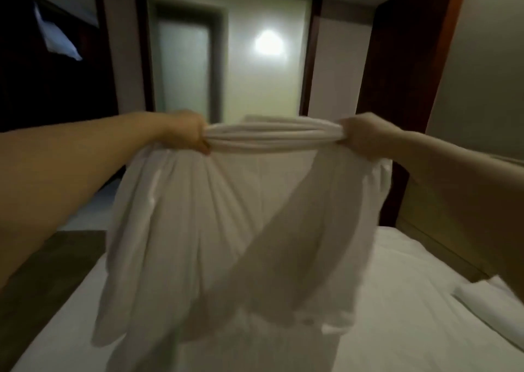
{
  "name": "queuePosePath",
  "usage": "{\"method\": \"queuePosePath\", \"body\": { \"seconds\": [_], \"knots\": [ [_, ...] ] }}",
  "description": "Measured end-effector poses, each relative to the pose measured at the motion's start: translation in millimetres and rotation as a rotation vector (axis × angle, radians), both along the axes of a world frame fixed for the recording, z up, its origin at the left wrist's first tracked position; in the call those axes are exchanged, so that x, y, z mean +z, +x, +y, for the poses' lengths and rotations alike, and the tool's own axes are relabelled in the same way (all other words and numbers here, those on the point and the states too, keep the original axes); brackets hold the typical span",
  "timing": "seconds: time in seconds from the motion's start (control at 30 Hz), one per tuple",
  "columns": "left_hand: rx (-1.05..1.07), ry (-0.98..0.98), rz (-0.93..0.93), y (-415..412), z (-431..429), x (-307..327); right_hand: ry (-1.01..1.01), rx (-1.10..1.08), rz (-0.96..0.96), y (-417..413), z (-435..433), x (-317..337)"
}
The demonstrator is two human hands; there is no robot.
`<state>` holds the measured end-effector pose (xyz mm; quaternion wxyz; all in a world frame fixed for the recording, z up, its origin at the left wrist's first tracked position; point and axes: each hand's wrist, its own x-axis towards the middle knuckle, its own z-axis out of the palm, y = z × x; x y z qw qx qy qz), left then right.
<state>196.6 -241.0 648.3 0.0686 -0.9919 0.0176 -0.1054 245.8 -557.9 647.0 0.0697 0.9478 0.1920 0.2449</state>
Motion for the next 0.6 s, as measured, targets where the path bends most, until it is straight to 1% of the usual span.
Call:
{"method": "queuePosePath", "body": {
  "seconds": [0.03, 0.07, 0.1, 0.13, 0.17, 0.2, 0.27, 0.47, 0.6],
  "knots": [
    [-0.041, -0.078, -0.131, -3.1, 0.0, 8.0, 0.045, -0.012, -0.052, -8.6, -0.1, 6.2],
    [-0.081, -0.147, -0.263, -10.1, -1.6, 22.8, 0.071, -0.031, -0.182, -11.4, -3.0, 14.6],
    [-0.107, -0.163, -0.401, -16.0, -1.0, 35.4, 0.099, -0.031, -0.302, -17.5, -9.0, 27.2],
    [-0.115, -0.113, -0.55, -26.9, -2.9, 47.4, 0.117, -0.007, -0.433, -25.9, -14.7, 38.4],
    [-0.126, -0.014, -0.683, -35.3, -5.2, 58.0, 0.131, 0.017, -0.529, -36.6, -17.7, 49.4],
    [-0.128, 0.068, -0.772, -43.7, -7.1, 66.5, 0.158, 0.034, -0.604, -43.2, -20.9, 60.3],
    [-0.123, 0.15, -0.838, -55.5, -11.2, 81.9, 0.117, 0.033, -0.688, -53.8, -26.4, 78.7],
    [-0.158, 0.171, -0.895, -87.1, -21.8, 152.4, 0.127, -0.011, -0.772, -87.8, -39.2, 137.9],
    [-0.057, 0.177, -0.917, -103.9, -23.5, 203.1, 0.174, -0.028, -0.815, -107.3, -42.0, 183.6]
  ]
}}
